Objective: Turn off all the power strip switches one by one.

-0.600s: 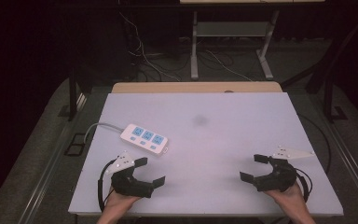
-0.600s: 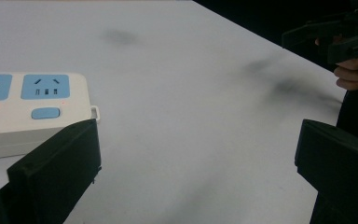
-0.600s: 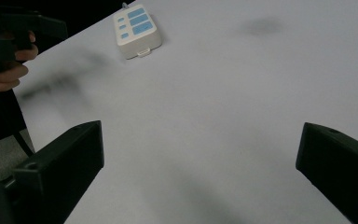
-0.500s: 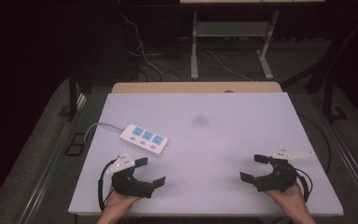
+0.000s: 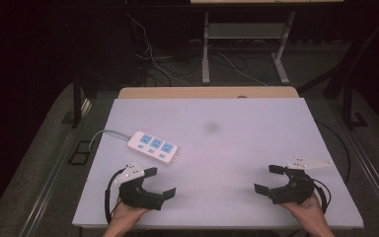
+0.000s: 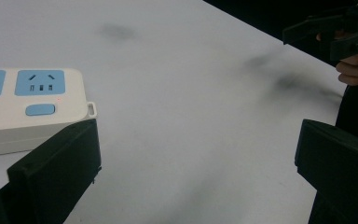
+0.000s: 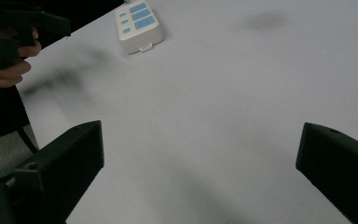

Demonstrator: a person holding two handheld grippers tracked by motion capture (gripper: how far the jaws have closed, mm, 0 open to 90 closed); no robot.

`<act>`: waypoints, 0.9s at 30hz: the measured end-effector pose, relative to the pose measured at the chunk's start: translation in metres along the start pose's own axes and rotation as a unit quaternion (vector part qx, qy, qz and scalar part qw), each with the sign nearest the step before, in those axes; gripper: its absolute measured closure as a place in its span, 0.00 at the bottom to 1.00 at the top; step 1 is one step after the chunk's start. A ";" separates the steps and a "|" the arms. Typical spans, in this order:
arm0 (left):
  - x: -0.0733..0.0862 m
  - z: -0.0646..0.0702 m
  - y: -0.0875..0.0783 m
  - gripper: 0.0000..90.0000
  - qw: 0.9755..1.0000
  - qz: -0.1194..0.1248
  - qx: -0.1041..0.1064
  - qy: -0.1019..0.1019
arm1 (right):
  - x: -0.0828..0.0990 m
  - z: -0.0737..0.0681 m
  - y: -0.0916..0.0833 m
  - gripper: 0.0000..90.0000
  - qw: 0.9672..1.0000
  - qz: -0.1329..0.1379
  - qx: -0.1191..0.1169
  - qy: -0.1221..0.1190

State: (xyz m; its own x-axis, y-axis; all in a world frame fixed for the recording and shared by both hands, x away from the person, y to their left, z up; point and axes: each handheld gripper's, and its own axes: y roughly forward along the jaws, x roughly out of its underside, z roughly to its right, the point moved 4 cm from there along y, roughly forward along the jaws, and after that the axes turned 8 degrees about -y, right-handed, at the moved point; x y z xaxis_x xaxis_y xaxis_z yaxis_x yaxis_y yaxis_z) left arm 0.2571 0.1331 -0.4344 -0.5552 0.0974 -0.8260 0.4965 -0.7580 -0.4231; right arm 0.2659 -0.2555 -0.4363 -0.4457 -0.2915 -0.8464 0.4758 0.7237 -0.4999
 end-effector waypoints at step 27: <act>-0.015 0.001 -0.001 0.00 0.999 -0.035 -0.004 0.001 | 0.002 -0.001 0.000 0.01 1.000 -0.011 -0.002 -0.004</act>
State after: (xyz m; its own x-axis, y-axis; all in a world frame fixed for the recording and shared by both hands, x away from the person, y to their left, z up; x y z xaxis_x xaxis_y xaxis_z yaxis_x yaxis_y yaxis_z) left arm 0.2648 0.1316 -0.4214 -0.5883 0.1514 -0.7943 0.4616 -0.7437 -0.4836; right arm 0.2643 -0.2555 -0.4381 -0.4494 -0.3133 -0.8366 0.4622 0.7198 -0.5179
